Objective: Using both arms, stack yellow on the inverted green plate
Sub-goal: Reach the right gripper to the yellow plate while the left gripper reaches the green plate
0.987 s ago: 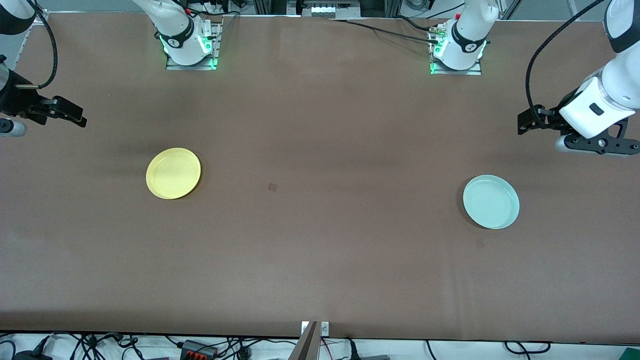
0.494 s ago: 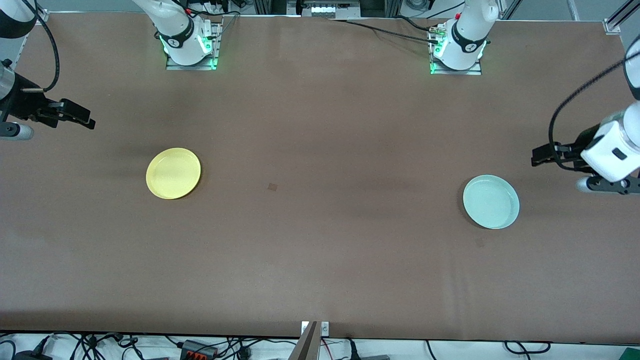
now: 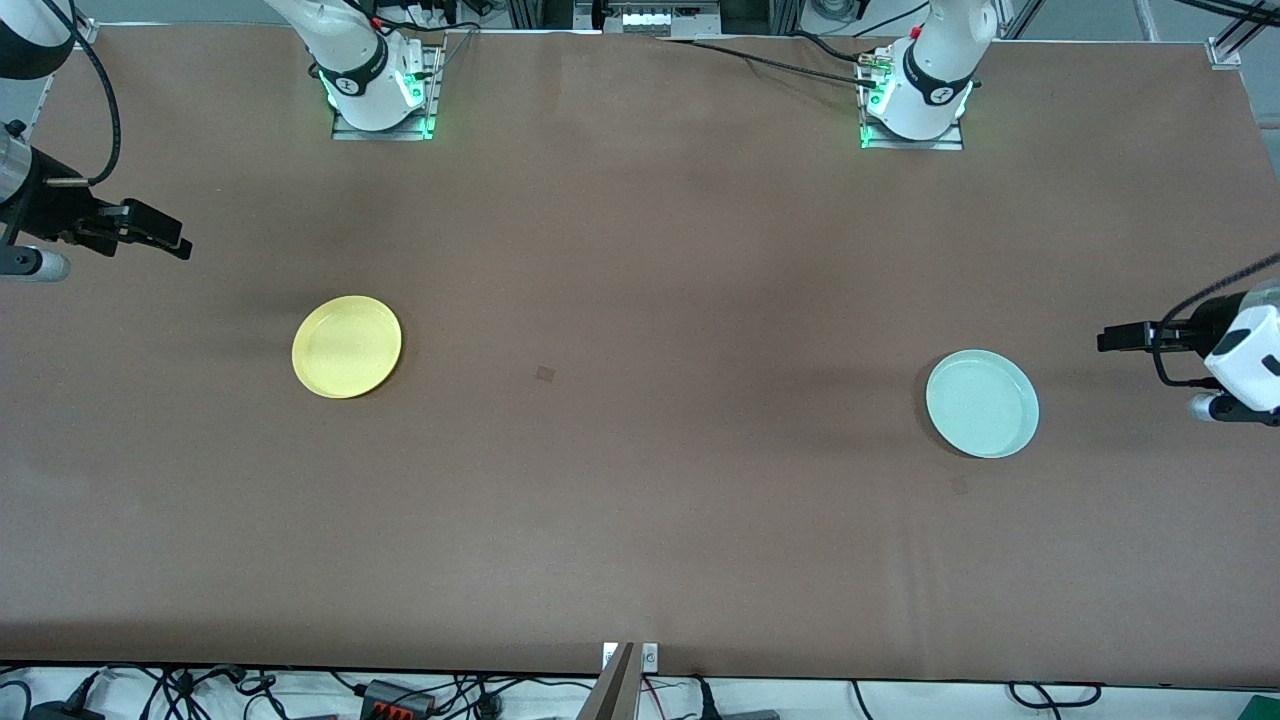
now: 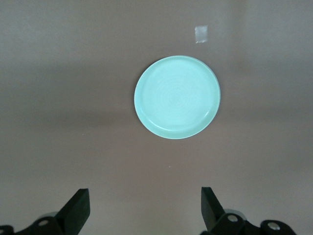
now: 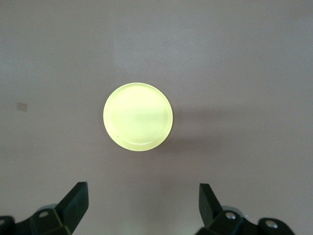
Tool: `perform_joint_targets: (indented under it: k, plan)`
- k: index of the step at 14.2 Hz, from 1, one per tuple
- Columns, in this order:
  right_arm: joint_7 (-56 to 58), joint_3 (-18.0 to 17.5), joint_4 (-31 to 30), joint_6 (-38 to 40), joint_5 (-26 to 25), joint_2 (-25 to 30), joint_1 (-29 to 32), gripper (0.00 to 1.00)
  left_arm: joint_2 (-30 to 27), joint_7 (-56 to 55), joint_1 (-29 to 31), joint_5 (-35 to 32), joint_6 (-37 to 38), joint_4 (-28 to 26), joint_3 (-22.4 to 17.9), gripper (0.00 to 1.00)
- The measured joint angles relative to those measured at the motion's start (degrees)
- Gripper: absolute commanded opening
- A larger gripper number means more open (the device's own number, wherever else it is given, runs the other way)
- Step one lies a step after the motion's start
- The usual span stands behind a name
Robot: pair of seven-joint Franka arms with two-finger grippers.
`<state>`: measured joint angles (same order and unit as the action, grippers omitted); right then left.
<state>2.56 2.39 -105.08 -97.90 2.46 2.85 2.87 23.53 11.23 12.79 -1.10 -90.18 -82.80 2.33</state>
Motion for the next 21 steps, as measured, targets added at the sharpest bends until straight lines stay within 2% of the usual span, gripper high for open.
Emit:
perform_joint_targets:
  k: [4, 7, 11, 15, 16, 17, 21]
  plan:
    - [0.0, -0.11, 0.0, 0.03, 0.02, -1.5, -0.02, 1.0, 4.78, 9.85, 4.74, 6.35, -6.89, -4.24, 0.08, 1.0]
    - [-0.02, -0.3, -0.01, -0.01, 0.04, -3.75, -0.18, 1.0, 8.17, 12.35, 6.21, 7.59, -13.67, -7.15, 0.14, 1.0]
    - [-0.06, -0.39, 0.01, -0.68, 0.06, -7.14, -1.12, 1.0, 13.53, 16.75, 6.38, 8.06, -21.26, -7.56, 0.42, 0.97]
    - [-0.09, -0.3, 0.02, -1.8, 0.02, -8.27, -1.14, 1.0, 18.03, 24.15, 7.15, 15.44, -25.09, -7.62, 0.43, 0.81]
    - [-0.13, -0.22, -0.01, -2.02, 0.01, -8.88, -1.06, 1.0, 18.73, 25.64, 7.42, 17.11, -25.41, -7.63, 0.43, 0.73]
    - [-0.14, -0.08, -0.09, -2.36, 0.0, -9.96, -0.97, 1.0, 19.2, 26.31, 7.63, 17.94, -25.5, -7.63, 0.44, 0.57]
    - [-0.14, 0.31, -0.23, -5.52, 0.0, -17.43, -0.49, 1.0, 20.57, 26.59, 8.15, 18.28, -25.62, -7.62, 0.46, 0.18]
